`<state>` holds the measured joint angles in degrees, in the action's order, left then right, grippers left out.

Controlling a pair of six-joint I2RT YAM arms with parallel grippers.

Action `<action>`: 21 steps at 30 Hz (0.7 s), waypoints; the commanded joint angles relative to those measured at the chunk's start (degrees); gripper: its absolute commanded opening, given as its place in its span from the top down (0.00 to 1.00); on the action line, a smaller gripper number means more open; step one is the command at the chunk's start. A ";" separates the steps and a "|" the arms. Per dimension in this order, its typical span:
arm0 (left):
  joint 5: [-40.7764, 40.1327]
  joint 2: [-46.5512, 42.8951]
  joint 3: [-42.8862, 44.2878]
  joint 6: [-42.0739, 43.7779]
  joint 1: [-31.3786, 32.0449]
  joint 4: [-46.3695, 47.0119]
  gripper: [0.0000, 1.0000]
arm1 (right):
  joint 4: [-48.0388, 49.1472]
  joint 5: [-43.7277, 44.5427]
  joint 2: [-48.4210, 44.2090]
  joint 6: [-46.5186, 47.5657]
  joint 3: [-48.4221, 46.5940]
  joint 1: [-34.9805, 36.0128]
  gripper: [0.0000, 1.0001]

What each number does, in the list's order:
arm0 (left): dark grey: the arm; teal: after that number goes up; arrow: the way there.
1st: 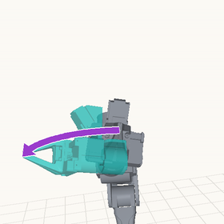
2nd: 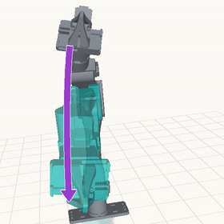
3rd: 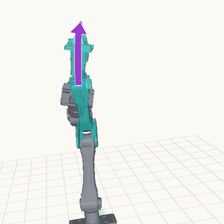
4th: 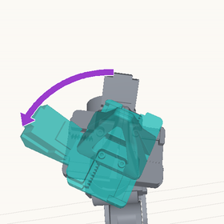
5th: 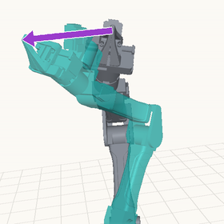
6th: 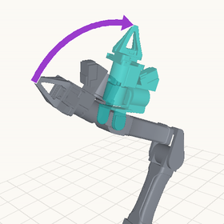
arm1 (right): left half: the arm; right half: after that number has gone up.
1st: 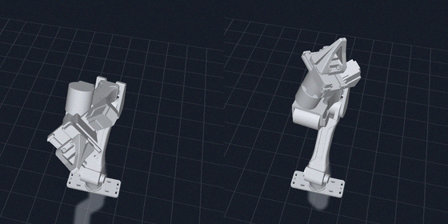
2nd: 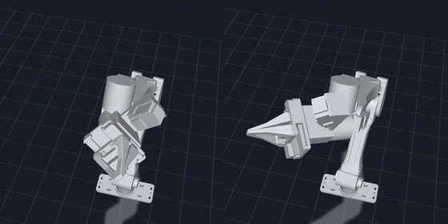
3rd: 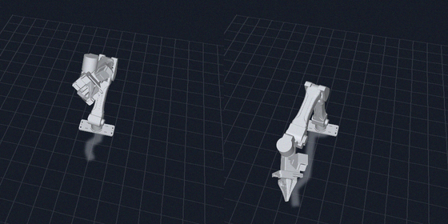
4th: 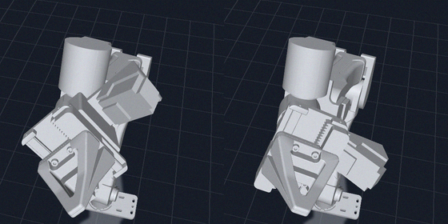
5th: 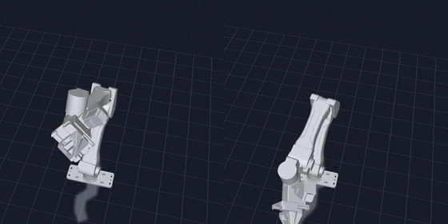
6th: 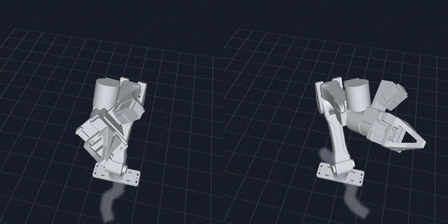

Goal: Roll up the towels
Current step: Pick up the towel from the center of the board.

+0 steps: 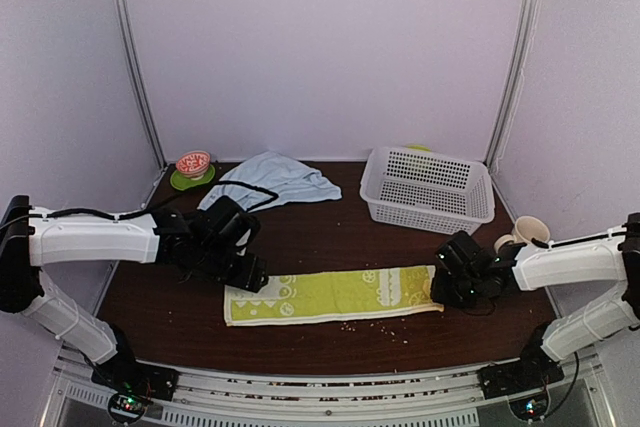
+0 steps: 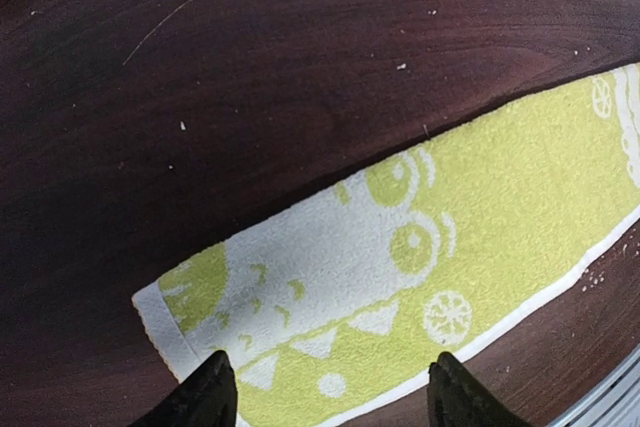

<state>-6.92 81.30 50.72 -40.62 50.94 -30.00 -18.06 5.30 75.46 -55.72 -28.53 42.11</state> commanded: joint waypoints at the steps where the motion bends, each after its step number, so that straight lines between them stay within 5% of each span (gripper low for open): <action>1: -1.55 -1.14 -1.22 0.22 -0.37 1.12 0.34 | -7.60 -5.95 3.76 -0.29 3.83 0.70 0.85; 5: -1.65 -1.68 -1.39 0.77 -0.33 0.86 0.34 | -9.27 -4.96 1.22 -0.93 2.37 0.69 0.99; 21: -0.97 -1.01 -1.42 0.73 -0.33 0.69 0.34 | -23.78 6.36 -11.28 8.00 -11.59 0.61 1.00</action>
<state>-7.77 80.53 49.58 -40.16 50.94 -30.09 -36.97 7.57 66.48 -52.14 -37.10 42.52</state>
